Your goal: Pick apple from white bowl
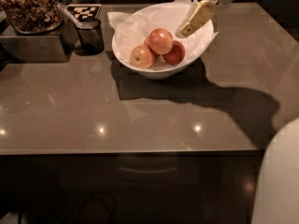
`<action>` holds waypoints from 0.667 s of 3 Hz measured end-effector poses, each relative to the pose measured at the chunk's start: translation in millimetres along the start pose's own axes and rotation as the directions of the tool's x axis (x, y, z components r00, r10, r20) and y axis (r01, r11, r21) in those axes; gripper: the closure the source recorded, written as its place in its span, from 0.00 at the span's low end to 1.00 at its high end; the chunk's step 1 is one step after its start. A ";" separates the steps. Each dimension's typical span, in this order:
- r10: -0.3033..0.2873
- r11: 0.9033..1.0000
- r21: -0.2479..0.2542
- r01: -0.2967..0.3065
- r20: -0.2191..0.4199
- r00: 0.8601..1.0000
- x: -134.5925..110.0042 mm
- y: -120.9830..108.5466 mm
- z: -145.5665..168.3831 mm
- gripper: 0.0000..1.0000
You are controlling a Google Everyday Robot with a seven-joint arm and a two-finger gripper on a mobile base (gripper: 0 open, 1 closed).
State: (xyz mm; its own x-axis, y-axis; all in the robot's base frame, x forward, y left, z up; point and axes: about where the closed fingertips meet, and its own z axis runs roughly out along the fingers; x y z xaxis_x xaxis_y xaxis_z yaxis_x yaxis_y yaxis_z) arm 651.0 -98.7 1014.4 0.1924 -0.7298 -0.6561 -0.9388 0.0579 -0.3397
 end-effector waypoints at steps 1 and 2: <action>0.010 0.999 -0.042 -0.009 0.017 1.000 13.2 -11.1 30.0 0.24; 0.027 0.997 -0.078 -0.025 0.024 0.999 26.3 -18.4 55.7 0.22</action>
Offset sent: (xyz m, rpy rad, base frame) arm 0.0631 0.0140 -0.0651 0.0112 0.1266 0.0663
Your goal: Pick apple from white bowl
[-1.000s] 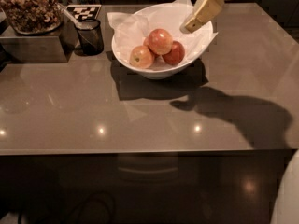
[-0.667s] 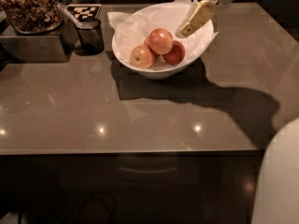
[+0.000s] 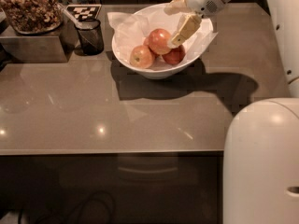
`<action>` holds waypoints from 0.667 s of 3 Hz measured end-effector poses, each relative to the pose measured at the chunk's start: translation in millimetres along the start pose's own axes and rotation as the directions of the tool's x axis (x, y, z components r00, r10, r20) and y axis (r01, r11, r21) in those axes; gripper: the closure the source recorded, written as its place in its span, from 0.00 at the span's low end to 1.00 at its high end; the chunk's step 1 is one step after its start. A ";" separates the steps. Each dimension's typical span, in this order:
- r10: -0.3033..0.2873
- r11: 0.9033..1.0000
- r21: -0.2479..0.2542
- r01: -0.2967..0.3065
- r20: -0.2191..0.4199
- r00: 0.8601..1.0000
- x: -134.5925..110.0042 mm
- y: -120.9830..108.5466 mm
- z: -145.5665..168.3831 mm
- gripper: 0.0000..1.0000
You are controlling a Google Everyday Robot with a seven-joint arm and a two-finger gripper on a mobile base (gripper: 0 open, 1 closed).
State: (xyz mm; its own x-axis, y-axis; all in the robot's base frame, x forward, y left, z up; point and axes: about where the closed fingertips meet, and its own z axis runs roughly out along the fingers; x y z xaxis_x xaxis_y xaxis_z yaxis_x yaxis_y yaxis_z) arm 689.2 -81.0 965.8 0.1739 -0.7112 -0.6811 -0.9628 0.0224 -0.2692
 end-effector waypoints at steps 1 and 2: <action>0.016 1.000 -0.025 -0.016 0.002 1.000 11.1 -7.0 18.8 0.23; 0.033 0.999 -0.039 -0.033 0.006 0.999 19.1 -11.5 31.3 0.23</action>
Offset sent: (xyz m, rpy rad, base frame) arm 0.0316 -0.0016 -0.0376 -0.0042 0.0936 0.0164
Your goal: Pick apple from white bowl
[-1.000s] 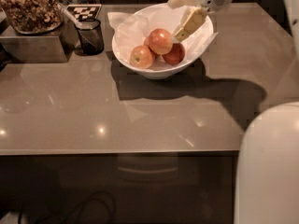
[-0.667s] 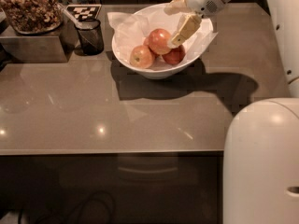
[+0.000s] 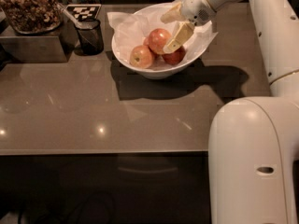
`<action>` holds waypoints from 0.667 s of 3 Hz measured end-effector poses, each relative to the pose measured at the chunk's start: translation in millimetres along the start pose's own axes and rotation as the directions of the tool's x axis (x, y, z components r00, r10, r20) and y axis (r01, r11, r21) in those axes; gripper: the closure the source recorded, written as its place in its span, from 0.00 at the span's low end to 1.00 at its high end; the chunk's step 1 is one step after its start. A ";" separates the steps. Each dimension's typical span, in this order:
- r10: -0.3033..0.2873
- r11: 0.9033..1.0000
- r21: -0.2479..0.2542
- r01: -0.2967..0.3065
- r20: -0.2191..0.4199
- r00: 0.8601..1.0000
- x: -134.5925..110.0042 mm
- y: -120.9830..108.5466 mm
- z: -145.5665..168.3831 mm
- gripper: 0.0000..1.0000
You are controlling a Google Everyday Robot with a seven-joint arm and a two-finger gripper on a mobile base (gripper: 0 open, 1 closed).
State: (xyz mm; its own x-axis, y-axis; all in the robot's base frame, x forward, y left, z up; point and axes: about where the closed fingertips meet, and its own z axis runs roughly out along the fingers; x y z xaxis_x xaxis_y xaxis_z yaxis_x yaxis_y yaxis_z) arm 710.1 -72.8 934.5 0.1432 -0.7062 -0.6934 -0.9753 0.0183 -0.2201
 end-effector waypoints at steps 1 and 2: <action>0.012 1.000 -0.011 -0.012 0.002 1.000 4.1 -4.0 10.4 0.21; 0.017 1.000 -0.012 -0.017 0.005 1.000 4.5 -9.6 18.8 0.21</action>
Offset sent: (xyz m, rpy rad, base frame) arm 0.0208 0.0035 -0.0107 -0.0079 0.0433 0.0093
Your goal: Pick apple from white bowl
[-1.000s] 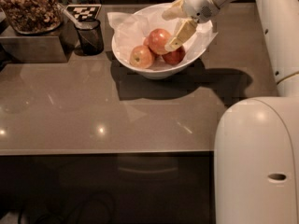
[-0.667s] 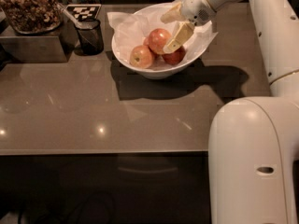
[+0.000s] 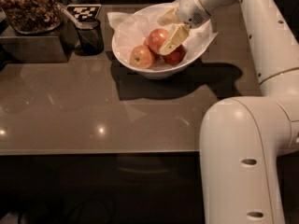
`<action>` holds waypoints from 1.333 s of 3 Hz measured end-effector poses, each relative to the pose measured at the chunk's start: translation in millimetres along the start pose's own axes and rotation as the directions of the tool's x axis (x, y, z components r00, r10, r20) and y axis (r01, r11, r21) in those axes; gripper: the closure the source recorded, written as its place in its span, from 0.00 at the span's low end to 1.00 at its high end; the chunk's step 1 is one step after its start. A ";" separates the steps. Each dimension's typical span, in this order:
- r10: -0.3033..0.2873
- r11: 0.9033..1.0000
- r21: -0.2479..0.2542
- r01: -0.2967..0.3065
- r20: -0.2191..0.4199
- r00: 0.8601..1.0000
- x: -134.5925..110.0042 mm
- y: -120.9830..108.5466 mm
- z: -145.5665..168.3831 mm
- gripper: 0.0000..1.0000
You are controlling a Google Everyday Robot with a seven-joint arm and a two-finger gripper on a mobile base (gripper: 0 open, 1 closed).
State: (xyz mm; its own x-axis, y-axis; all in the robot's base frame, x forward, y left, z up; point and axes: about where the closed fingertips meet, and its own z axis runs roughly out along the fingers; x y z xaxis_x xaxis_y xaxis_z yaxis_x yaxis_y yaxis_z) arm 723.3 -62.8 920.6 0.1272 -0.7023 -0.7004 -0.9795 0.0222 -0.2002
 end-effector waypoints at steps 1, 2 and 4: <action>0.006 1.000 0.005 -0.006 0.001 1.000 0.1 -4.4 3.7 0.27; 0.022 0.999 0.025 -0.022 0.008 1.000 -0.1 -9.3 1.6 0.46; 0.064 0.997 0.036 -0.064 0.005 0.998 11.6 -9.5 -3.3 0.93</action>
Offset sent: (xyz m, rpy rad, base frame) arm 0.0091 -0.0112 0.0099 0.0114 0.0073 -0.0459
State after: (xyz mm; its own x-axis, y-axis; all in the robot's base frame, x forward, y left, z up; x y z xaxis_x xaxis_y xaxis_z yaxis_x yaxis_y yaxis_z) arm 733.5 -73.5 916.7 0.0647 -0.6960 -0.7151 -0.9794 0.0930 -0.1791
